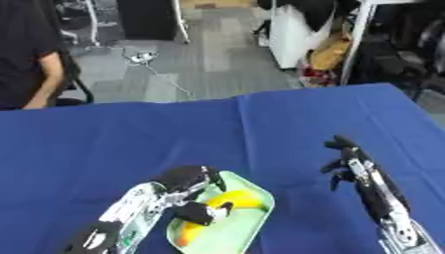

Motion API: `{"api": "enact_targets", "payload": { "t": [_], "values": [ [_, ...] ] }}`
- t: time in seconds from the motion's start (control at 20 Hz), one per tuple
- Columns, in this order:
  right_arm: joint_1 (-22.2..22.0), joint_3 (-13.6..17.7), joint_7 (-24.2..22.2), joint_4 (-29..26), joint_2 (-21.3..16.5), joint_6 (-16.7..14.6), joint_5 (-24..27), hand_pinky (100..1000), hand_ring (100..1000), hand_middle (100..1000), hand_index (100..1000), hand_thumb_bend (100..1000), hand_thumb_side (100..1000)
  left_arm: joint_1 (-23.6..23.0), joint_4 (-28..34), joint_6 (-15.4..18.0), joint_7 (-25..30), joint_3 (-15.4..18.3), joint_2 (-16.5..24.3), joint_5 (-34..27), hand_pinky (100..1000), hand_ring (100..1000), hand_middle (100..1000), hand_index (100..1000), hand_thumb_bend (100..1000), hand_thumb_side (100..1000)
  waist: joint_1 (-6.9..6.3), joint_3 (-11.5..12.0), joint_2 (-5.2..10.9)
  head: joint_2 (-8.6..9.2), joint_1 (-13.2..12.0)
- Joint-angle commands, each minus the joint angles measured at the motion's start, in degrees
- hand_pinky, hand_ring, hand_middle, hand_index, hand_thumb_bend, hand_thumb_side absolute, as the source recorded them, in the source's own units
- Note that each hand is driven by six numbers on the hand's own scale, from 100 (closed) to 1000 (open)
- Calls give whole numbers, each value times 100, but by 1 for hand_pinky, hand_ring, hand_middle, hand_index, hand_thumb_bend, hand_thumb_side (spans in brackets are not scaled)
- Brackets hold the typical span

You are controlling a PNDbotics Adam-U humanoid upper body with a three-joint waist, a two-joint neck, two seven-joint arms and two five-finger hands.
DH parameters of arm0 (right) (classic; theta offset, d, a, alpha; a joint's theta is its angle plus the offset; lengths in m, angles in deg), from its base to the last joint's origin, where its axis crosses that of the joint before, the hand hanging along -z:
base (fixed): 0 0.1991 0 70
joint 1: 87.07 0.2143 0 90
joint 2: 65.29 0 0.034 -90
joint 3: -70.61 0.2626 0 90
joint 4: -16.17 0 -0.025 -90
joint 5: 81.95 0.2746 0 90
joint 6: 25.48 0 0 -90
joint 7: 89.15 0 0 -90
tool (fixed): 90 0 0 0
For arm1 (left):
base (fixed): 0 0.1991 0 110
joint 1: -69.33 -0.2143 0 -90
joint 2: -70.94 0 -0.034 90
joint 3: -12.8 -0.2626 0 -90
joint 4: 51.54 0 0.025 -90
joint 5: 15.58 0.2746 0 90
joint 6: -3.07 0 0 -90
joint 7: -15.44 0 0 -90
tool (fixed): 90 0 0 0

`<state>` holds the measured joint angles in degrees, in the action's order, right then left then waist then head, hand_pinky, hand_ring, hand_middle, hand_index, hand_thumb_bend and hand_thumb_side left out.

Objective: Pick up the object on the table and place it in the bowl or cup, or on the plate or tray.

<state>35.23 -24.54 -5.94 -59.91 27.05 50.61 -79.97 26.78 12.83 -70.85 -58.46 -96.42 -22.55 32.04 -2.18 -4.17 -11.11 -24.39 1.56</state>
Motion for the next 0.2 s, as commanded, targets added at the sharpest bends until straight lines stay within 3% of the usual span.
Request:
{"api": "enact_targets", "payload": {
  "t": [0.05,0.2],
  "values": [
    [17,44,30,-100,-102,-9,20,335,575,847,976,100,909,46,496,-7,80,4,263,-403,621,703,754,807,100,918,3,28,163,29,101],
    [4,46,33,-93,-110,-9,26,336,576,847,976,100,910,8,920,-51,131,-2,435,-749,645,706,758,812,100,912,-6,47,201,34,154]
  ]
}}
